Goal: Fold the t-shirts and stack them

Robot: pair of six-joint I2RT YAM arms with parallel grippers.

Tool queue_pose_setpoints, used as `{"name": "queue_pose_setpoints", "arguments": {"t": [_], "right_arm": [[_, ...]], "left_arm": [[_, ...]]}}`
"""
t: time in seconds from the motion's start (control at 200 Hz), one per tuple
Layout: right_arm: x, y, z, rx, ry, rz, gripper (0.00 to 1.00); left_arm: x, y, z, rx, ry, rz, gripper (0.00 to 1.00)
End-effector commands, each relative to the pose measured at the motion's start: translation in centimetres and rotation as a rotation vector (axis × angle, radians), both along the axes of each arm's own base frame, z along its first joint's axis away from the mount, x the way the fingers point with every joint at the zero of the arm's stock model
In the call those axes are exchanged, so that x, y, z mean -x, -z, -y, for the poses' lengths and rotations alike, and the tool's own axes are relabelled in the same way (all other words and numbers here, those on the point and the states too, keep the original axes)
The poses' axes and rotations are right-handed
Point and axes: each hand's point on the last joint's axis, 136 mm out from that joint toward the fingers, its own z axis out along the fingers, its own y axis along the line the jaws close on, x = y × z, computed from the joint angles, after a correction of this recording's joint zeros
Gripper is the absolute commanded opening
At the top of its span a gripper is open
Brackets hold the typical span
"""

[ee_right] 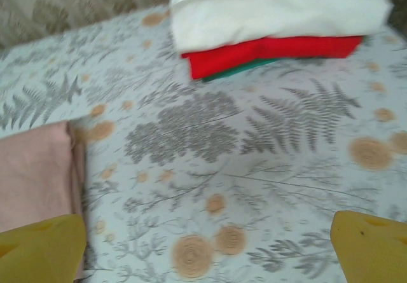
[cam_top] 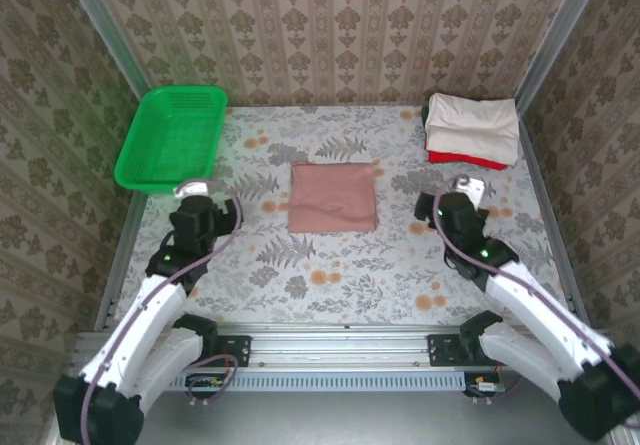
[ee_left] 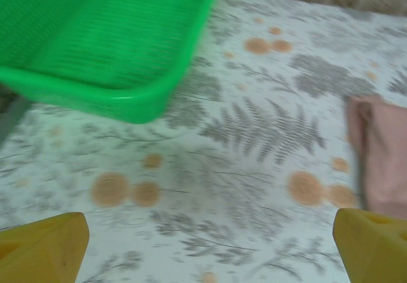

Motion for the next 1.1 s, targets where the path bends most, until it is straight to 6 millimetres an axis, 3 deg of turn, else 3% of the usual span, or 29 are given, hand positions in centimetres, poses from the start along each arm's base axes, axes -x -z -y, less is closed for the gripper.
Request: {"name": "queue_pose_setpoints", "arguments": {"t": [0.0, 0.08, 0.165, 0.225, 0.3, 0.415, 0.485, 0.505, 0.65, 0.79, 0.945, 1.09], "right_arm": [[0.9, -1.3, 1.0, -0.003, -0.007, 0.091, 1.00], [0.2, -1.1, -1.1, -0.103, -0.101, 0.078, 1.00], [-1.7, 0.8, -4.8, -0.198, -0.223, -0.039, 1.00], [-2.7, 2.2, -5.0, -0.178, -0.194, -0.141, 1.00], [-4.2, 2.7, -2.8, -0.122, -0.102, -0.219, 1.00], [-8.0, 2.2, 0.9, -0.169, 0.002, -0.225, 0.98], [-10.0, 1.1, 4.0, -0.091, 0.102, -0.256, 0.97], [-10.7, 1.8, 4.7, -0.057, 0.118, -0.295, 0.97], [-16.4, 0.6, 9.0, 0.001, 0.165, -0.355, 0.95], [-20.9, 1.4, 13.3, 0.006, 0.217, -0.445, 0.96], [-23.0, 1.2, 18.2, -0.002, 0.298, -0.452, 1.00], [-23.5, 2.3, 22.5, -0.060, 0.363, -0.442, 1.00]], "left_arm": [[0.9, 1.0, -2.2, -0.012, -0.055, -0.028, 1.00], [-0.7, 1.1, 0.8, 0.175, 0.066, 0.013, 1.00], [-2.7, 1.5, 5.0, 0.339, 0.200, -0.006, 1.00], [-3.6, 2.2, 6.8, 0.345, 0.240, -0.062, 1.00], [-4.1, 2.6, 7.9, 0.304, 0.273, -0.083, 1.00], [-5.4, 3.4, 8.5, 0.248, 0.303, -0.095, 1.00], [-6.0, 4.2, 9.0, 0.229, 0.312, -0.174, 1.00], [-6.0, 4.5, 9.2, 0.229, 0.319, -0.190, 1.00], [-6.6, 5.5, 10.1, 0.240, 0.350, -0.199, 1.00], [-6.8, 6.6, 10.3, 0.233, 0.355, -0.236, 1.00], [-6.8, 7.9, 10.6, 0.237, 0.367, -0.271, 1.00], [-6.9, 9.0, 11.1, 0.248, 0.382, -0.304, 1.00]]}}
